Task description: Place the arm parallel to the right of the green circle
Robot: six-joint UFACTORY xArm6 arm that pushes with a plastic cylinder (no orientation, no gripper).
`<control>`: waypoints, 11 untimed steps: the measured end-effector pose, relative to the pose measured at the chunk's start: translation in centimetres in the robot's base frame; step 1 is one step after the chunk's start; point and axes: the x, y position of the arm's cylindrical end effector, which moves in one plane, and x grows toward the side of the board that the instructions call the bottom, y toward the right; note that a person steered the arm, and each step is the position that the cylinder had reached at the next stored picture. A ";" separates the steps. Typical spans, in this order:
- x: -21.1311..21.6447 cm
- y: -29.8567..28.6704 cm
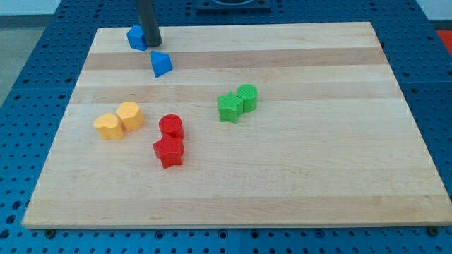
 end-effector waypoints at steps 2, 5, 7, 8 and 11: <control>0.2 0.7; 7.0 13.2; 10.6 22.6; 14.2 25.0; 19.7 20.2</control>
